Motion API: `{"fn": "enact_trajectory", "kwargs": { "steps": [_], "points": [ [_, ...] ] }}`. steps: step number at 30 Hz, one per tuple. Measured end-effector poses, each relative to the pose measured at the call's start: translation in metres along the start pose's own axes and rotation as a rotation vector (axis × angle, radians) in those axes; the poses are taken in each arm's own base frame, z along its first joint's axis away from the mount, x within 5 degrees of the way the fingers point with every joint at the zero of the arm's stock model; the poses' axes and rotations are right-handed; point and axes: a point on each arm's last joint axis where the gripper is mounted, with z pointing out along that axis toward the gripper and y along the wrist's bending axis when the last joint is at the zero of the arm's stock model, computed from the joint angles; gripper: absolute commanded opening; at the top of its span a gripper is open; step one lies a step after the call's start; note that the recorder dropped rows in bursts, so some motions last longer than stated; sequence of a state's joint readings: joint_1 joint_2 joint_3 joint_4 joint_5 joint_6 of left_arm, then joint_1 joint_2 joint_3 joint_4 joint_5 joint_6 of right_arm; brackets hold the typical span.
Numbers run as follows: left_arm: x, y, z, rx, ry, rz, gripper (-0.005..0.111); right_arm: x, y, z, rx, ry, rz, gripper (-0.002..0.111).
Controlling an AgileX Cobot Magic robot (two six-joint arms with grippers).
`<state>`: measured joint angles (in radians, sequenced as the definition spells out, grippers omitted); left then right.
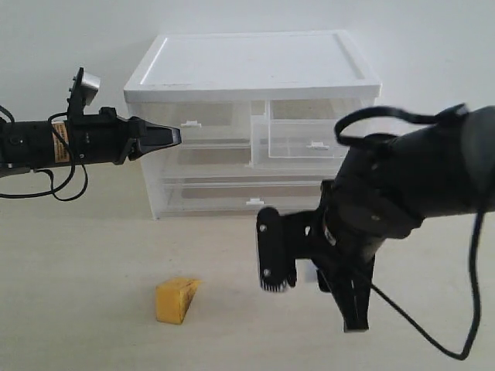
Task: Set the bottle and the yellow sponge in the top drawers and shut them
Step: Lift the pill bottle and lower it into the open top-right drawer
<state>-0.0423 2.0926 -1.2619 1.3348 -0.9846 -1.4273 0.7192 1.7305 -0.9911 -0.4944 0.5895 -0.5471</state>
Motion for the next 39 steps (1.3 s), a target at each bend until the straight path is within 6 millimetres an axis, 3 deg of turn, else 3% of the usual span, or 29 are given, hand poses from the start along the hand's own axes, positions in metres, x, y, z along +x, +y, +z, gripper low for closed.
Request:
{"fn": "enact_trajectory", "kwargs": {
  "steps": [2, 4, 6, 8, 11, 14, 18, 23, 30, 34, 39],
  "points": [
    [0.0, 0.0, 0.0, 0.0, 0.001, 0.001, 0.004, 0.002, -0.013, -0.038, 0.107, -0.089, 0.032, 0.0],
    [0.0, 0.0, 0.0, 0.0, 0.001, 0.001, 0.004, 0.007, -0.026, -0.09, 0.279, -0.245, 0.062, 0.0],
    [0.0, 0.0, 0.0, 0.0, 0.001, 0.001, 0.004, 0.011, -0.033, -0.12, 0.416, -0.316, 0.007, 0.0],
    [0.0, 0.0, 0.0, 0.0, 0.001, 0.001, 0.004, 0.014, -0.042, -0.139, 0.519, -0.306, -0.049, 0.0],
    [0.0, 0.0, 0.0, -0.001, 0.001, 0.001, 0.004, 0.016, -0.065, -0.151, 0.588, -0.303, 0.012, 0.0],
    [0.0, 0.0, 0.0, -0.002, 0.004, 0.004, 0.004, 0.016, -0.089, -0.147, 0.618, -0.271, 0.024, 0.0],
    [0.001, 0.0, 0.0, -0.004, 0.006, 0.006, 0.004, 0.007, -0.104, -0.123, 0.587, -0.183, -0.058, 0.0],
    [0.001, 0.0, 0.0, -0.005, 0.006, 0.006, 0.004, -0.002, -0.119, -0.109, 0.584, -0.158, -0.048, 0.0],
    [0.001, 0.001, 0.0, -0.006, 0.007, 0.012, 0.004, -0.005, -0.127, -0.098, 0.582, -0.13, -0.005, 0.0],
    [0.001, 0.001, 0.0, -0.006, 0.008, 0.013, 0.004, 0.007, -0.134, -0.085, 0.566, -0.109, 0.067, 0.0],
    [0.001, 0.001, 0.0, -0.006, 0.009, 0.021, 0.004, 0.015, -0.14, -0.083, 0.583, -0.132, 0.12, 0.0]
  ]
}}
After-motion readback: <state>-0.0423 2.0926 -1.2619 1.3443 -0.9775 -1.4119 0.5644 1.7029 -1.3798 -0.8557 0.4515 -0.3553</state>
